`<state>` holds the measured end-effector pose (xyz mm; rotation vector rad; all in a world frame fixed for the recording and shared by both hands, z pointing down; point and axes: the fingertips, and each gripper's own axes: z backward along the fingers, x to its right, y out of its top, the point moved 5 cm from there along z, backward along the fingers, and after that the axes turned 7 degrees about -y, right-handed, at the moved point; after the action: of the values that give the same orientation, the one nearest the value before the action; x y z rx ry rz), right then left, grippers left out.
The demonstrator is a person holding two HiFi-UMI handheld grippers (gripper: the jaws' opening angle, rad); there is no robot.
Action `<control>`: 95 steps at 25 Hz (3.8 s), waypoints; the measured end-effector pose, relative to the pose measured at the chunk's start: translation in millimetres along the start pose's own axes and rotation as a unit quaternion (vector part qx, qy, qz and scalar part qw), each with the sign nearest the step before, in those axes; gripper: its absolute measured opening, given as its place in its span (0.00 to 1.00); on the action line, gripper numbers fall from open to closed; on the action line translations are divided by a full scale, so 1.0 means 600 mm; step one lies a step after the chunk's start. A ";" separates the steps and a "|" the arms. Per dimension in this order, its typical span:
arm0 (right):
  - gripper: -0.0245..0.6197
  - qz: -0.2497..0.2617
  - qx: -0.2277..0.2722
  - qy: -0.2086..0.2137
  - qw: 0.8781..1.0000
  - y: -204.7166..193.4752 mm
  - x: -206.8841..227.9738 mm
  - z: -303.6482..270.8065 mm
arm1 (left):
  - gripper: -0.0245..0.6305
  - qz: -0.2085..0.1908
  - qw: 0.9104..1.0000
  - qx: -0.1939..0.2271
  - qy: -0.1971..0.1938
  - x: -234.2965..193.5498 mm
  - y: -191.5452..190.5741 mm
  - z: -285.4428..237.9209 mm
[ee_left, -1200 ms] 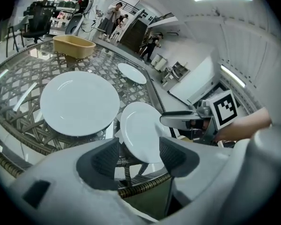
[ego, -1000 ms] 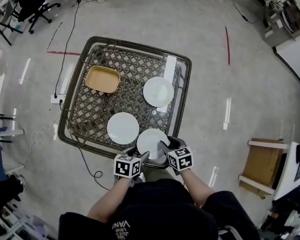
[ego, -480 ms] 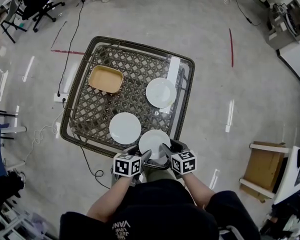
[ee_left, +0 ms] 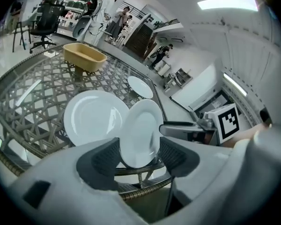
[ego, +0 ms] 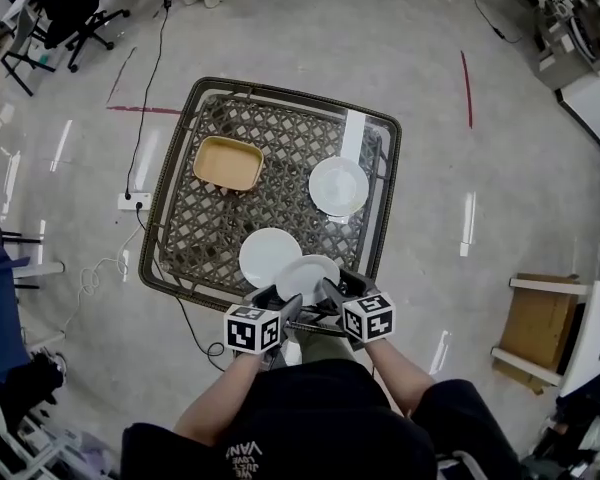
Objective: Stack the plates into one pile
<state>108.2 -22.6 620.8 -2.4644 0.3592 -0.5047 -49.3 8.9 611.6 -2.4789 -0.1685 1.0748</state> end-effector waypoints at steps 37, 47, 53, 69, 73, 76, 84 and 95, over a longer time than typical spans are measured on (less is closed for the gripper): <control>0.39 -0.026 0.009 -0.030 0.999 0.068 -0.088 -0.121 | 0.52 -0.084 0.993 -0.073 0.042 -0.151 0.104 0.044; 0.38 -0.096 0.058 -0.086 0.990 0.101 0.027 -0.088 | 0.52 -0.174 0.982 -0.076 0.000 -0.101 0.212 -0.036; 0.38 -0.123 0.085 -0.121 0.981 0.131 0.111 -0.082 | 0.52 -0.214 0.973 -0.083 -0.019 -0.076 0.275 -0.107; 0.38 -0.104 0.085 -0.127 0.983 0.219 0.232 -0.139 | 0.52 -0.206 0.972 -0.114 -0.017 -0.074 0.353 -0.263; 0.38 -0.100 0.070 -0.129 0.984 0.220 0.230 -0.153 | 0.52 -0.190 0.974 -0.120 -0.015 -0.074 0.351 -0.275; 0.38 -0.100 0.077 -0.132 0.983 0.221 0.230 -0.153 | 0.52 -0.180 0.977 -0.115 -0.023 -0.071 0.352 -0.277; 0.39 -0.117 0.091 -0.115 0.982 0.220 0.213 -0.134 | 0.52 -0.175 0.978 -0.107 -0.039 -0.060 0.351 -0.256; 0.37 -0.123 0.115 -0.097 0.981 0.210 0.129 -0.082 | 0.51 -0.177 0.982 -0.059 -0.040 -0.040 0.341 -0.154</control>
<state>138.7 -174.2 603.3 -2.3169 -0.0805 -0.3768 -11.5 -213.0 595.5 -2.3830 -0.6879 1.0342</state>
